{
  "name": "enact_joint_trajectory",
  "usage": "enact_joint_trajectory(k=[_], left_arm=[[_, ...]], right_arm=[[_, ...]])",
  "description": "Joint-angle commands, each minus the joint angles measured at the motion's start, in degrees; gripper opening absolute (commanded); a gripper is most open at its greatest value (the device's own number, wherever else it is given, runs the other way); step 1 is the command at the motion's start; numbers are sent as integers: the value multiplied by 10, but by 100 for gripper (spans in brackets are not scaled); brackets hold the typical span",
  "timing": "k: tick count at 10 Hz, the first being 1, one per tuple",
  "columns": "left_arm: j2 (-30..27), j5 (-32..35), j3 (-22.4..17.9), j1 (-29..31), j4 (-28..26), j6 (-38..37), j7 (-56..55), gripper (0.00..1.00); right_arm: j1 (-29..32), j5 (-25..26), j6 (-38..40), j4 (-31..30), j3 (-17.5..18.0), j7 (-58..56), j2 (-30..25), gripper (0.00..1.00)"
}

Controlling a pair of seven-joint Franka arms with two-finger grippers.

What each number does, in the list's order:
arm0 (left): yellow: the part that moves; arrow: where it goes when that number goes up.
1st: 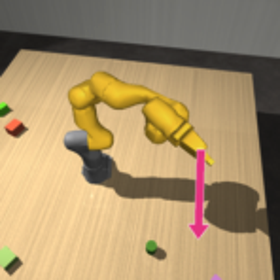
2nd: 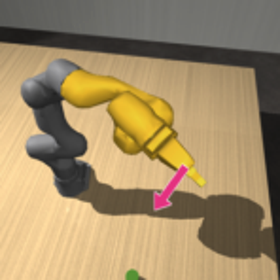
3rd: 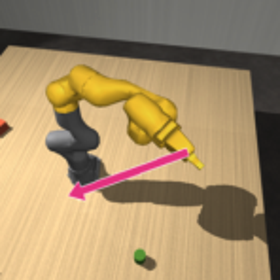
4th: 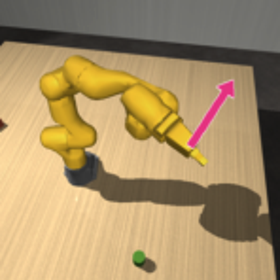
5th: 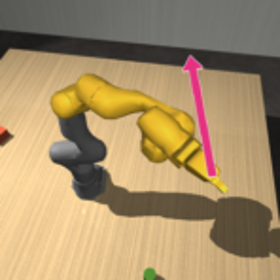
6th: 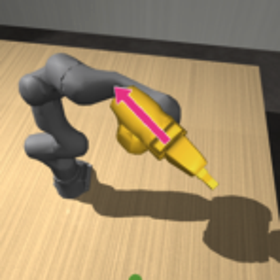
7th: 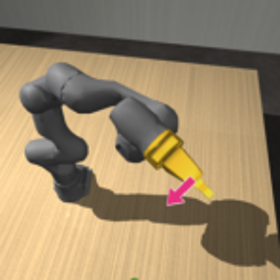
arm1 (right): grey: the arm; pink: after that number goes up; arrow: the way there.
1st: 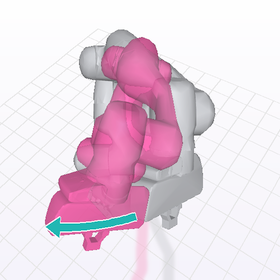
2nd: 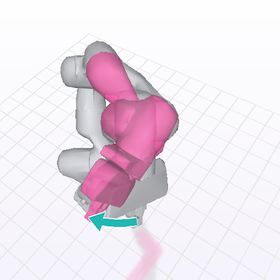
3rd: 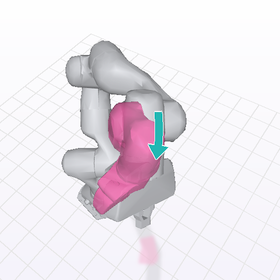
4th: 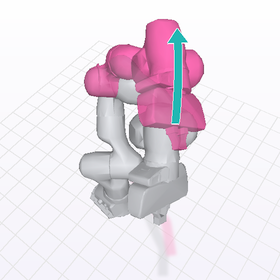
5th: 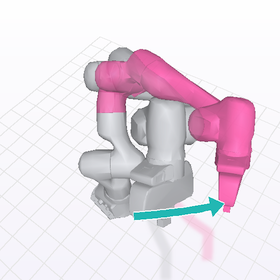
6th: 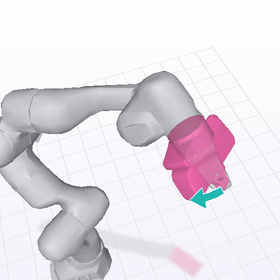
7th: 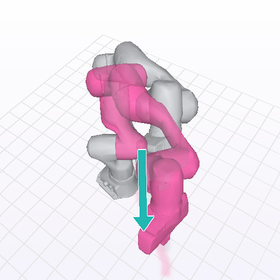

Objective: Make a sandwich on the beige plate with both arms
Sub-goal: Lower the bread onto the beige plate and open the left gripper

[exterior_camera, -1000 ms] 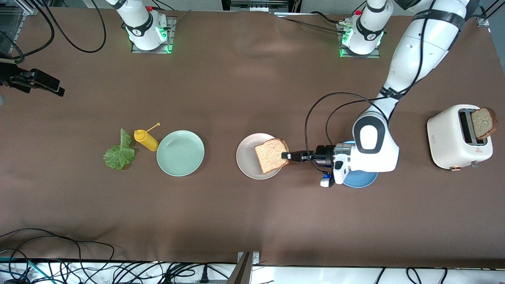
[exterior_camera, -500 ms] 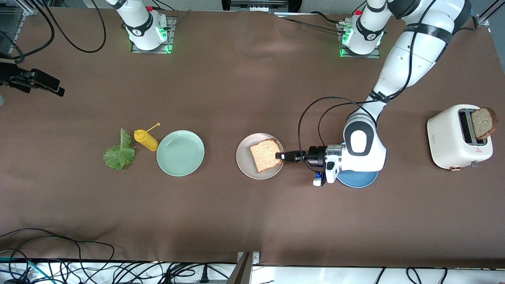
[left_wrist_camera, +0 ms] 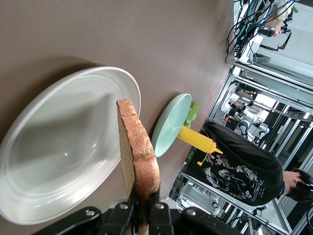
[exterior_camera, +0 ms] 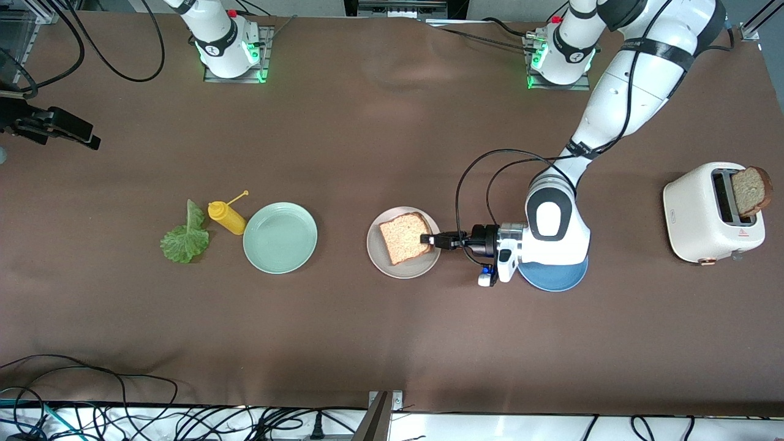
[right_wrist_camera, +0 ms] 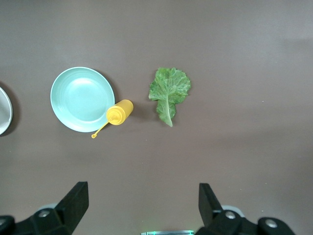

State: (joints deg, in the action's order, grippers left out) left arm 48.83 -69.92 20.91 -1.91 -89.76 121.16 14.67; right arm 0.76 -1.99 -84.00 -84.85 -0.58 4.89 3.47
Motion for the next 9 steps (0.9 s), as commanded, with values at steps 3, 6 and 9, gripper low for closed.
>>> enact_joint_trajectory(k=[3,6,9], left_arm=[[26,-26,-5,-10,26,4,11,45],[22,-25,-5,-9,27,4,4,78],[-3,11,-10,1,28,3,-42,80]], right_arm=[[2,-3,0,0,1,1,0,100],[2,-3,0,0,1,1,0,100],[2,-4,0,0,1,1,0,100]])
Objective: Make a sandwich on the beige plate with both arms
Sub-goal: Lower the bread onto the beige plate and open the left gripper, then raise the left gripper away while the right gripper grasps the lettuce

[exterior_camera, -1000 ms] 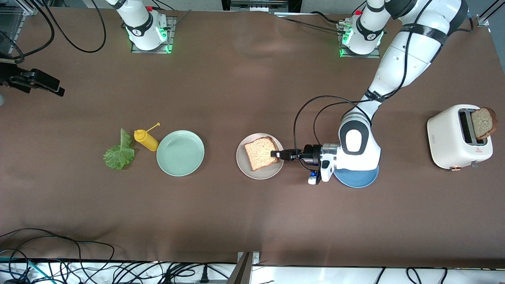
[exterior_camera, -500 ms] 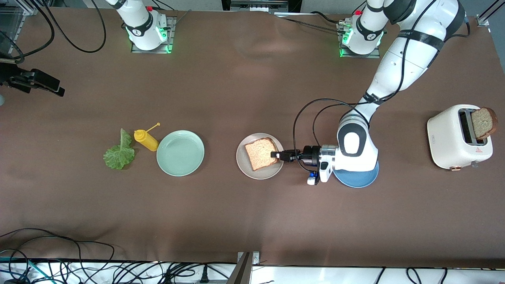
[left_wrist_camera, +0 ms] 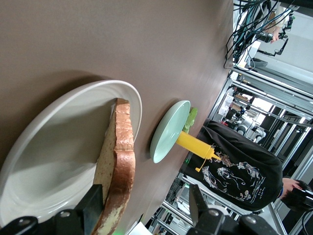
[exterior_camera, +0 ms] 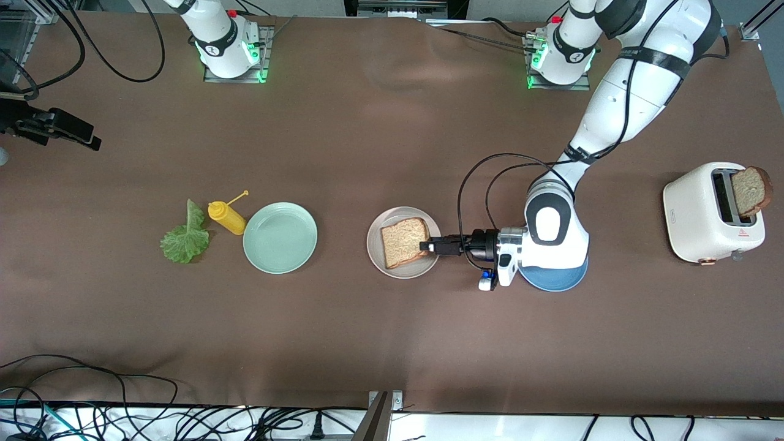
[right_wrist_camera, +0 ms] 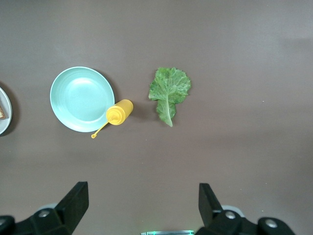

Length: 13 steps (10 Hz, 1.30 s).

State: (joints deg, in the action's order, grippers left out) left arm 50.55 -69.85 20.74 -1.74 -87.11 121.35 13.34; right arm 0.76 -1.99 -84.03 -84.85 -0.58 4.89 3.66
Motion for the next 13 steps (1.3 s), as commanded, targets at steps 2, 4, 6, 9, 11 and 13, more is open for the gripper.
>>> enact_joint_trajectory(k=[2,4,6,9,11,13], left_arm=[[-53,82,-9,5,3,-2,-105,80],[-88,144,-10,8,2,-9,-166,80],[-132,258,-9,19,2,-38,-252,80],[-195,352,-9,78,3,-156,-272,82],[-215,426,-10,96,35,-232,-274,83],[-232,521,-10,101,76,-296,-273,91]], right_arm=[[2,-4,0,0,1,1,-1,100],[2,-6,4,0,1,1,-1,100],[9,-7,8,0,1,2,11,100],[37,-9,3,0,1,3,74,100],[52,-1,-36,0,0,-7,134,100],[58,3,-98,-46,-10,-102,168,100]])
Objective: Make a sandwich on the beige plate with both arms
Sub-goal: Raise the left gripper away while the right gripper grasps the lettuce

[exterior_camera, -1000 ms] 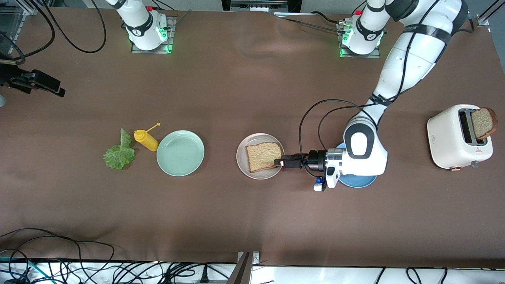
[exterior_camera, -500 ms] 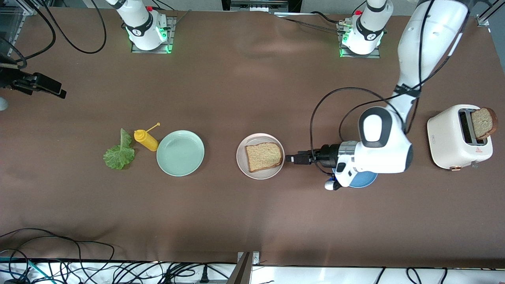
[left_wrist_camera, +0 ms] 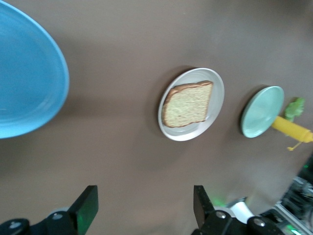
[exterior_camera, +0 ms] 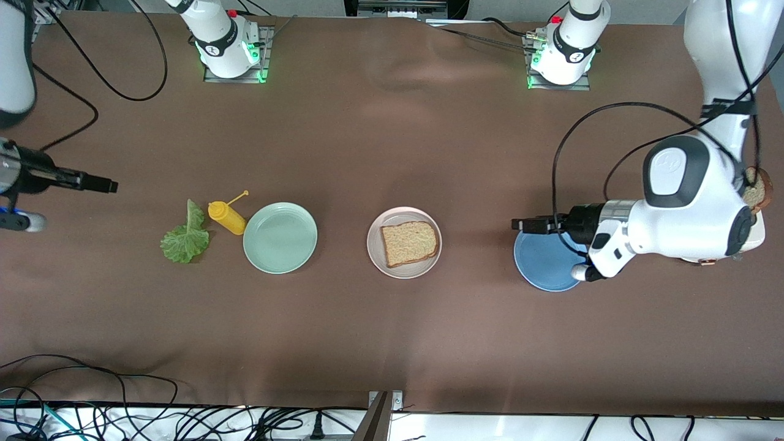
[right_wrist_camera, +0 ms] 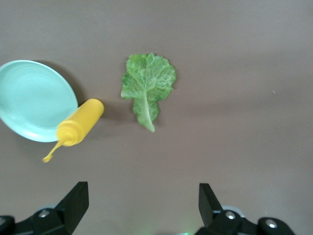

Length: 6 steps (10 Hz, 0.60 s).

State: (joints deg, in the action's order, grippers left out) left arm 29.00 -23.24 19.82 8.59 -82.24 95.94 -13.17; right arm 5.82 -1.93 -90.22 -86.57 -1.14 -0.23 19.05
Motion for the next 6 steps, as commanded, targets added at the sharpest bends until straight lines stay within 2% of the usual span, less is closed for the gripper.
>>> enact_joint_trajectory(k=[1,2,4,5,6], left_arm=[[-22,80,0,4,42,-70,-8,94],[-38,108,0,6,49,-92,-5,99],[-76,152,1,5,50,-111,-9,100],[-82,152,1,17,50,-129,-8,100],[-93,160,3,23,49,-145,-5,100]], right_arm=[[9,3,-110,-86,-6,-66,15,100],[7,3,-202,-156,-6,-67,14,100],[-1,4,-337,-262,-4,-67,16,100],[-5,4,-401,-304,-2,-68,27,100],[-14,4,-435,-320,-2,-75,41,100]])
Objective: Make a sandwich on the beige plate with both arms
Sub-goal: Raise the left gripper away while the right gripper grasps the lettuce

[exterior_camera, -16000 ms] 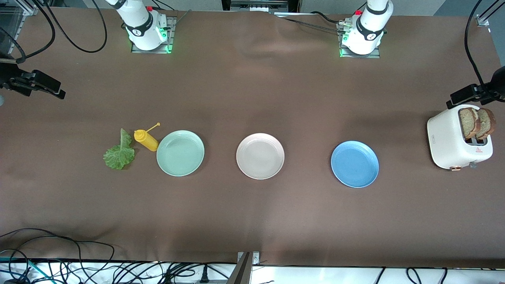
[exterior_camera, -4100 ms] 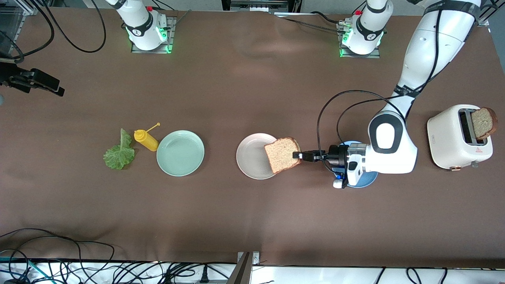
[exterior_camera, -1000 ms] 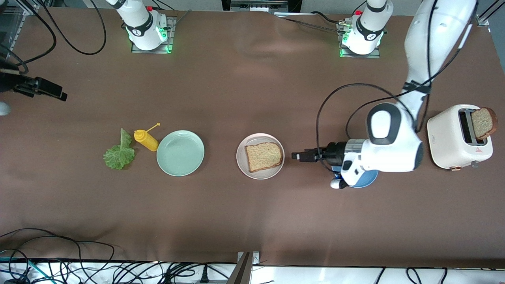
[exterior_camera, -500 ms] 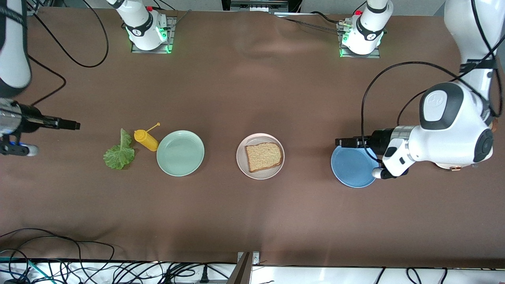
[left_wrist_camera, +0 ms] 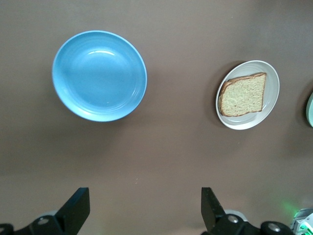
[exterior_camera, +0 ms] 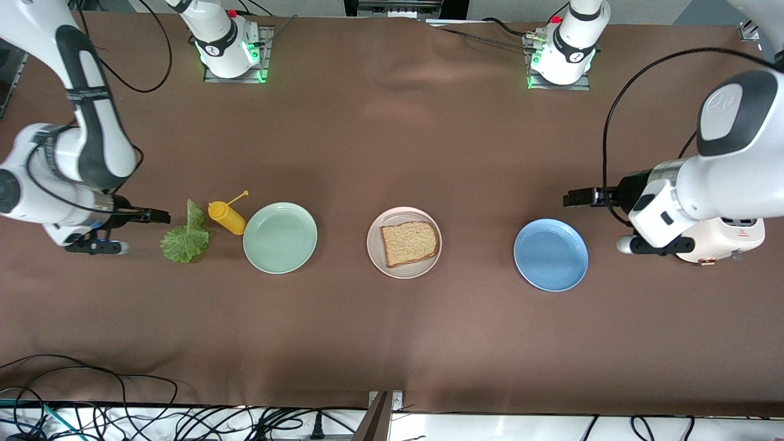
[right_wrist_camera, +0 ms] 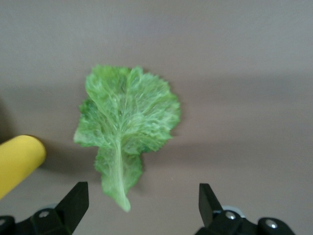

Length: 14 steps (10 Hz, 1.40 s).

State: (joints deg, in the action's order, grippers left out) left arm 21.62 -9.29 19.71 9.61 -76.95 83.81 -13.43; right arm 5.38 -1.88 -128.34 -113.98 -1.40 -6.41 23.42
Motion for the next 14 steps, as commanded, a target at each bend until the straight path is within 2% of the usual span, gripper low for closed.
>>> enact_joint_trajectory(k=[1,3,4,5,6,7,10,12,14], left_arm=[[-33,27,3,14,-5,-31,-2,100],[-65,43,1,14,-12,-49,-1,100],[-82,80,9,12,-17,-55,-1,100],[-87,90,9,10,-18,-69,-1,100],[-91,90,8,15,-19,-77,0,100],[-100,94,5,15,-19,-85,0,100],[-124,95,2,30,-19,-87,1,100],[-127,95,2,39,-21,-95,2,100],[-127,104,2,46,-21,-94,2,100]], right_arm=[[-23,8,-67,-47,1,-14,15,100],[-28,12,-83,-48,1,-15,36,100],[-29,13,-86,-48,1,-16,42,87],[-29,14,-85,-47,1,-32,43,40],[-28,14,-81,-47,1,-55,39,16],[-28,14,-81,-46,0,-60,37,11],[-28,14,-66,-41,-1,-61,25,4],[-27,26,-18,-28,-3,-62,-6,3],[-27,26,66,8,-4,-60,-51,4]])
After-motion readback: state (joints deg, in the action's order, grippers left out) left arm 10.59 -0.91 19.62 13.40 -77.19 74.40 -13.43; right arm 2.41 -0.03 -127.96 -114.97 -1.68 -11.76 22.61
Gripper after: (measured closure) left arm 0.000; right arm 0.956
